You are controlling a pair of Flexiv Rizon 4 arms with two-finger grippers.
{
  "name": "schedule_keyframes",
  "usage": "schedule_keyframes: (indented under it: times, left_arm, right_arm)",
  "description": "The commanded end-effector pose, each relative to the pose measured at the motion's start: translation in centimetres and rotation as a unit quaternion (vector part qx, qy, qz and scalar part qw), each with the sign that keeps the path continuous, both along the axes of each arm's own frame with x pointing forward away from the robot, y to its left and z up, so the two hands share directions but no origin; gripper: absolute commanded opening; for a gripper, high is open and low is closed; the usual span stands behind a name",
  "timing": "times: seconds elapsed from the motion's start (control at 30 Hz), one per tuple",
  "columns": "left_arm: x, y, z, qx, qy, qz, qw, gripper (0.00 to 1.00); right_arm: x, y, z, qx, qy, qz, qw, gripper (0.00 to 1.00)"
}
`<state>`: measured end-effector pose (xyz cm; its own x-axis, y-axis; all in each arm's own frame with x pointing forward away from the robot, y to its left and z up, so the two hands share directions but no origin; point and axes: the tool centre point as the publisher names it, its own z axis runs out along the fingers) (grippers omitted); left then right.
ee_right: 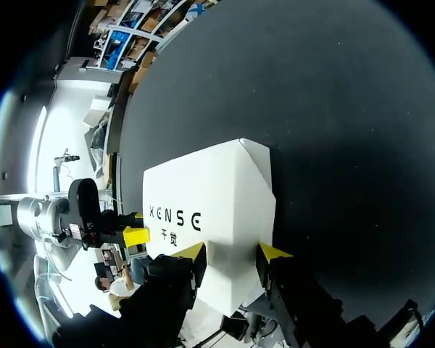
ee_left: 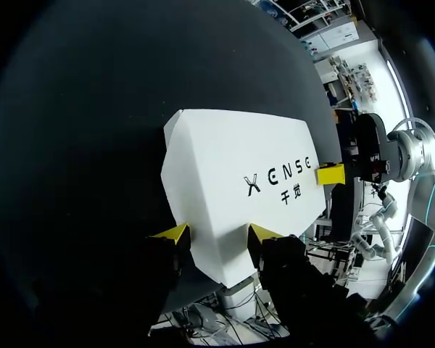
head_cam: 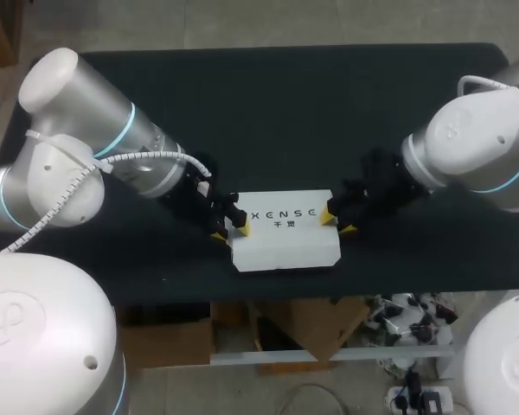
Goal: Assemble the packaging by folding the flat box into shape, placing the metal phone stand inside, and closing the box properly
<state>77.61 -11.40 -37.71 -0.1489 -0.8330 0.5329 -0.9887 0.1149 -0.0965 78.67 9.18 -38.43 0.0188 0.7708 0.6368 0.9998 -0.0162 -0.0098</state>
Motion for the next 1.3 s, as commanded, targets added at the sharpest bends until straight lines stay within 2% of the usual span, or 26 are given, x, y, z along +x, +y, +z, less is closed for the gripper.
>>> schedule_keyframes:
  times: [0.03, 0.7, 1.13, 1.3]
  left_arm:
    - [0.3, -0.8, -0.2, 0.007, 0.003, -0.003, 1.000, 0.51]
    - [0.4, -1.2, -0.7, 0.005, 0.014, -0.004, 1.000, 0.49]
    - [0.2, -1.6, -0.8, -0.003, 0.021, -0.006, 1.000, 0.49]
    - [-0.1, -1.8, -0.1, -0.001, 0.028, -0.005, 1.000, 0.49]
  right_arm:
    - [0.0, -0.2, -0.2, 0.005, 0.002, 0.001, 1.000, 0.47]
    - [-1.2, -1.6, -0.3, 0.012, -0.005, -0.018, 1.000, 0.47]
    - [-1.0, -1.1, -0.8, 0.023, -0.003, -0.023, 0.999, 0.47]
    - [-0.5, -1.1, -0.1, 0.026, 0.000, -0.024, 0.999, 0.47]
